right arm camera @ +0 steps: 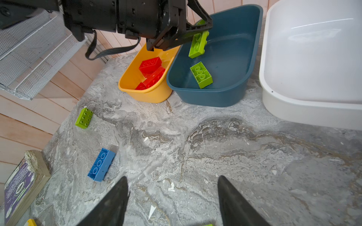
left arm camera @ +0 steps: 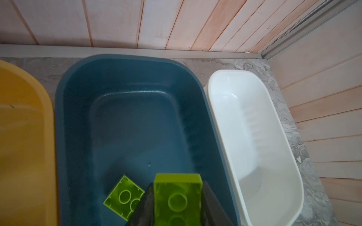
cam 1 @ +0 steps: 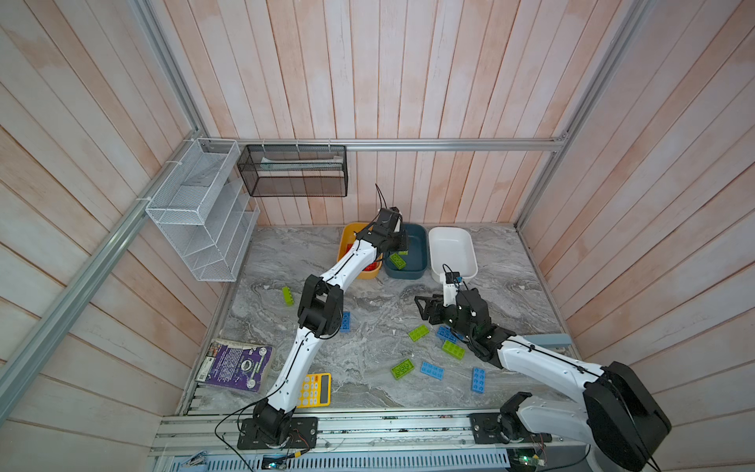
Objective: Sort the legos into containers by color
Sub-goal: Place the lego in the container.
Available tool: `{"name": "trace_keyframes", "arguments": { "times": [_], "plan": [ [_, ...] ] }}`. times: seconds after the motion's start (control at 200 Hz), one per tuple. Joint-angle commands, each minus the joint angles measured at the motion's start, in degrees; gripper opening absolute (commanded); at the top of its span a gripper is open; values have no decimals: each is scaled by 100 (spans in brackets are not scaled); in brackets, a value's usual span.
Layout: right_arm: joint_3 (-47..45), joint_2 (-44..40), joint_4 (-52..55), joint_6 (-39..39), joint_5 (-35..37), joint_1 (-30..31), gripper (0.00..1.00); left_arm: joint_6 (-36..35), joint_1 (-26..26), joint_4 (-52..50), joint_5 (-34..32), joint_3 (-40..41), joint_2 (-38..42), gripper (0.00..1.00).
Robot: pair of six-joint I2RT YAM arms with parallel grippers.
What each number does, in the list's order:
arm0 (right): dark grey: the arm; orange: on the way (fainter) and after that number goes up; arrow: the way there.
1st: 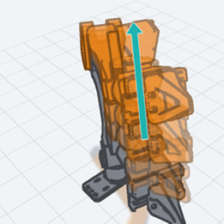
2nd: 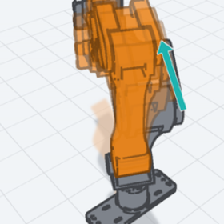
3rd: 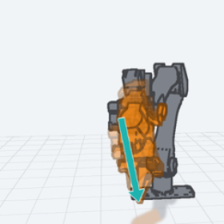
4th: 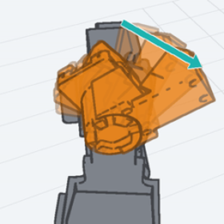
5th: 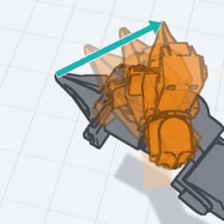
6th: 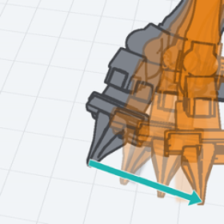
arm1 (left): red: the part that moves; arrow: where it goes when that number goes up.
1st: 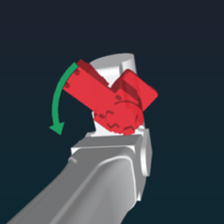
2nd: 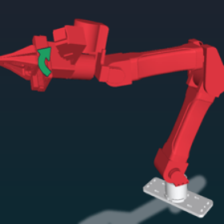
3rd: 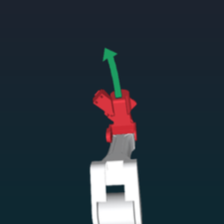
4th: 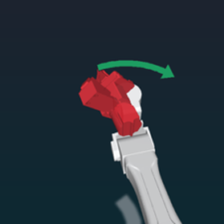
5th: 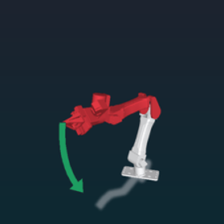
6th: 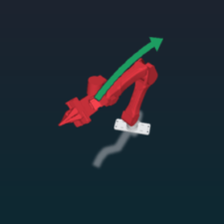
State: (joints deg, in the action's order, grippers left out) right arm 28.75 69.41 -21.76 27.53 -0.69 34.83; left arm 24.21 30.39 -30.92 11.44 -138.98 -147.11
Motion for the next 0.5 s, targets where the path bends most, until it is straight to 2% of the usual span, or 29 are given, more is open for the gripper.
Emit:
{"name": "trace_keyframes", "arguments": {
  "times": [0.0, 0.14, 0.26, 0.495],
  "plan": [
    [-67, -25, -139, 60, 77, 55, 72, -15, -14, 319, 203, -155, -61, 44],
    [-58, -40, -110, 51, 103, 59, 73, -93, -6, 273, 202, -285, -45, 58],
    [-45, -83, -84, 42, 112, 79, 74, -143, -7, 219, 158, -343, 69, 66],
    [100, -211, 200, 3, 145, 122, 76, -300, -8, 143, -37, 4, 748, 70]
  ]
}}
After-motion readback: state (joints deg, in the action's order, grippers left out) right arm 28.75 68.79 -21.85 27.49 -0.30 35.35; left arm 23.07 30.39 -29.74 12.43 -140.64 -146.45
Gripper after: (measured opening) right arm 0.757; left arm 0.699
